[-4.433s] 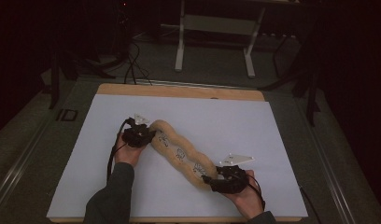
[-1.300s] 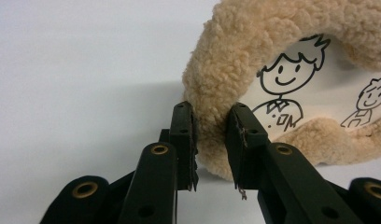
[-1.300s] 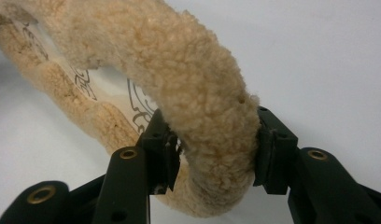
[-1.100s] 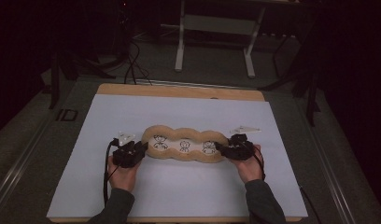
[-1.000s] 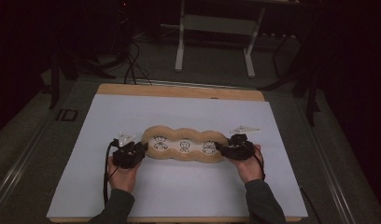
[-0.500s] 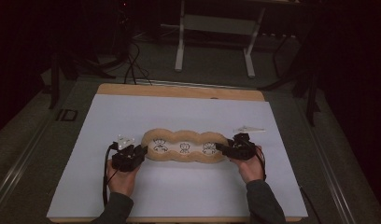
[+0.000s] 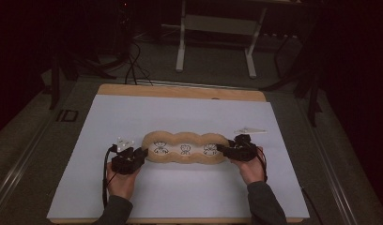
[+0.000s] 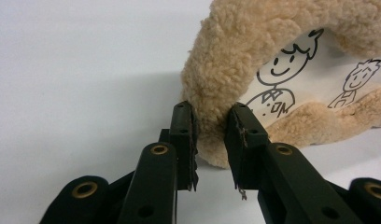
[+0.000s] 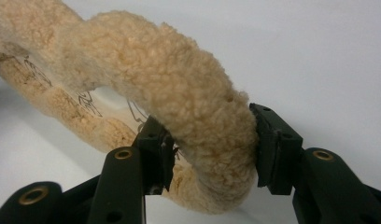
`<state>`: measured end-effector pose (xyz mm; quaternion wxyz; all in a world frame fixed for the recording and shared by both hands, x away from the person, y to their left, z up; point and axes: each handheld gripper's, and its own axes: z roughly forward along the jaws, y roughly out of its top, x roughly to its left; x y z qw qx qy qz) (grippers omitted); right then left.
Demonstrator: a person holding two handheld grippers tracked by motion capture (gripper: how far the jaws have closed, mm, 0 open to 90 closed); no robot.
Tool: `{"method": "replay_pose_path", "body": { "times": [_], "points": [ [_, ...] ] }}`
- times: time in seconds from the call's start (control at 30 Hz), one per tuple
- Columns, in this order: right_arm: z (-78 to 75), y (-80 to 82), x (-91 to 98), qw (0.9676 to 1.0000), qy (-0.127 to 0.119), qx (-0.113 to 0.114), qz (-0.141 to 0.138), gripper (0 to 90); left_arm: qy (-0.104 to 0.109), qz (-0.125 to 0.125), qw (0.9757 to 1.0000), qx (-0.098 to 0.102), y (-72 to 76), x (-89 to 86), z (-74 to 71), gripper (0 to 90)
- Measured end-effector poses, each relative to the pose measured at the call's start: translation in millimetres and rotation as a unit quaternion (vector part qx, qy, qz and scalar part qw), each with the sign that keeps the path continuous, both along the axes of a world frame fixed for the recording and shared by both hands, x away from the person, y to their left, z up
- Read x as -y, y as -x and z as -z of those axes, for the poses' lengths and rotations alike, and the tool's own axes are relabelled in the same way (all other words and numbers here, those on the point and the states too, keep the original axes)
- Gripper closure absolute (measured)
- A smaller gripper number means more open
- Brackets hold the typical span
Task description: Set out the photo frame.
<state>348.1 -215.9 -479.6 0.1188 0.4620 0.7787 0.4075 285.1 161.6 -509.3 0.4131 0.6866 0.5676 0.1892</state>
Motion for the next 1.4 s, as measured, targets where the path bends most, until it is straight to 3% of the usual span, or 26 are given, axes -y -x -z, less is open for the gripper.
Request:
{"method": "replay_pose_path", "body": {
  "times": [0.23, 0.43, 0.67, 0.83, 1.2, 1.4],
  "points": [
    [-0.4, -0.2, -1.8, 1.0, 0.005, -0.003, 0.002, 49.9, 0.01, 0.01, 0.9999, -0.007, -1.9, -3.1, -0.5, 71.0],
    [0.2, -0.7, -2.8, 0.9999, 0.009, -0.008, 0.005, 45.0, 0.002, 0.007, 0.9999, -0.008, -1.4, -2.4, -0.7, 58.6],
    [-0.4, 1.4, 0.7, 0.9998, 0.012, -0.008, 0.011, 35.1, 0.004, 0.001, 1.0, 0.001, 2.5, -8.3, -3.6, 51.9],
    [-5.3, 5.0, 6.8, 0.9999, 0.006, -0.002, 0.015, 29.7, -0.002, -0.001, 0.9999, 0.01, 8.6, -15.2, -7.8, 49.6],
    [-12.1, 15.2, 22.9, 0.9999, -0.005, 0.006, 0.015, 29.6, -0.013, 0.001, 0.9994, 0.033, 20.6, -29.7, -15.3, 48.7],
    [-9.3, 24.9, 35.6, 0.9995, -0.021, 0.004, 0.022, 31.2, -0.024, 0.012, 0.999, 0.034, 27.1, -39.6, -17.3, 48.8]
  ]
}}
